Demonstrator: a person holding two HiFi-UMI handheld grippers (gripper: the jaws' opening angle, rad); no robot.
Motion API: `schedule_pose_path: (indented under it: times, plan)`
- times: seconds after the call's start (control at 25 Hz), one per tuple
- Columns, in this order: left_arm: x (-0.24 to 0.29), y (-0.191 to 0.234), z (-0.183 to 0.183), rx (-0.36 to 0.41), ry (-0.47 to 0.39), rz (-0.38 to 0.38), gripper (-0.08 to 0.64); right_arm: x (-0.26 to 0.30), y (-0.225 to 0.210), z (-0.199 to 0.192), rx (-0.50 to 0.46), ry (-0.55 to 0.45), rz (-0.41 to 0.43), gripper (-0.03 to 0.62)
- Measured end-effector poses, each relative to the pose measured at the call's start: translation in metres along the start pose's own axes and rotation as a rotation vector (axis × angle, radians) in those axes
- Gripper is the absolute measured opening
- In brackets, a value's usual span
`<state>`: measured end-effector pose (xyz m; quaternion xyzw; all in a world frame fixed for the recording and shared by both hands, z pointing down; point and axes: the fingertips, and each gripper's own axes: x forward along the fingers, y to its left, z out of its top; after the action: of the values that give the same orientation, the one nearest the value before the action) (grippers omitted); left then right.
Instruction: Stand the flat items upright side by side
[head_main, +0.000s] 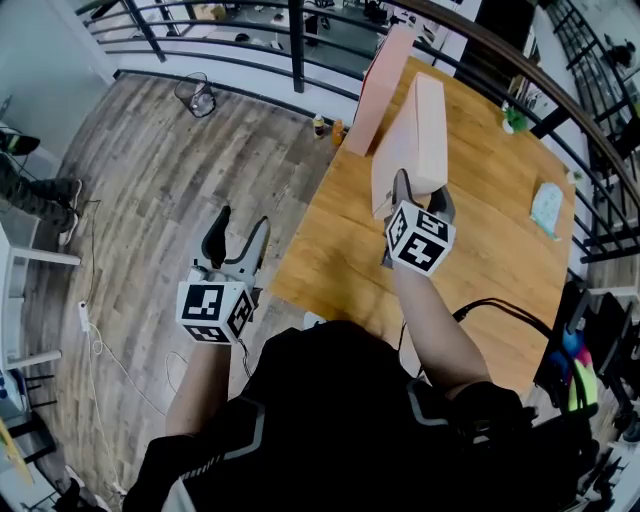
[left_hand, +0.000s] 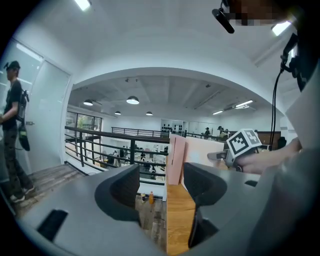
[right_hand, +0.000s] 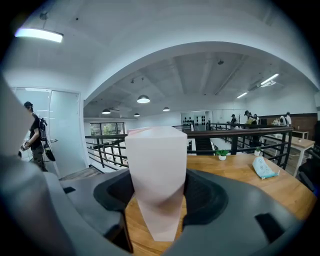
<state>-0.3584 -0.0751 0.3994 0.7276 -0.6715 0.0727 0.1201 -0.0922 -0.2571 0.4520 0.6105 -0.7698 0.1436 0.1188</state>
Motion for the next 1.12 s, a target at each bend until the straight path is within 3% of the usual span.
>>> schedule_pose_path:
  times: [0.12, 0.48, 0.76, 1.12]
  plan:
    - [-0.004, 0.001, 0.006, 0.036, -0.009, 0.010, 0.290, 0.018, 0.002, 0.007, 0.002, 0.011, -0.027, 0.291]
    - [-0.017, 0.026, 0.013, -0.032, -0.058, 0.090, 0.288, 0.071, 0.013, 0.027, 0.013, -0.014, -0.089, 0.290]
    - [-0.019, 0.018, 0.012, -0.030, -0.056, 0.074, 0.285, 0.097, 0.007, 0.038, 0.061, -0.013, -0.134, 0.291]
    - [-0.021, 0.019, 0.014, -0.002, -0.044, 0.097, 0.284, 0.124, 0.017, 0.044, 0.094, 0.024, -0.103, 0.301]
